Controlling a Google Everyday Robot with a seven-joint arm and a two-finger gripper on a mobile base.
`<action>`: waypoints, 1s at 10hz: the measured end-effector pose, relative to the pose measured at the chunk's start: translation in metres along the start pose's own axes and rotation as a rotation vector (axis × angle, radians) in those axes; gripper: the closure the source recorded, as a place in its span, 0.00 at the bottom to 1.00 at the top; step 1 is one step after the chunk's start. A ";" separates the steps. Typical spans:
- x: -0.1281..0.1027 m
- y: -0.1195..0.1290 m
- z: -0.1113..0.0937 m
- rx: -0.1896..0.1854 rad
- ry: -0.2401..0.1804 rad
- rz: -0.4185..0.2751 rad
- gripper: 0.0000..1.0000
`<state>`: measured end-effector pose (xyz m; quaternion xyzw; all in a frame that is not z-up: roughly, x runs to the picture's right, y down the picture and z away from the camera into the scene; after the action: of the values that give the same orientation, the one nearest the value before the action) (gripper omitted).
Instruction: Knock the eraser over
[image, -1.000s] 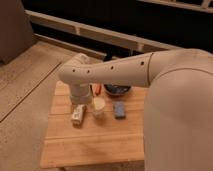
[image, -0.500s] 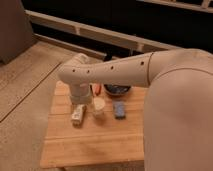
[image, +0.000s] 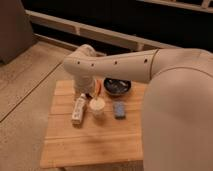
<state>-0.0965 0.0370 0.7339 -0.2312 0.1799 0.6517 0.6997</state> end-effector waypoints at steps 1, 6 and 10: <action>-0.004 -0.003 0.001 -0.002 0.000 0.000 0.35; -0.036 -0.032 0.033 0.017 0.094 -0.023 0.35; -0.066 -0.043 0.061 0.065 0.187 -0.055 0.35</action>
<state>-0.0625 0.0143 0.8244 -0.2730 0.2590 0.6015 0.7047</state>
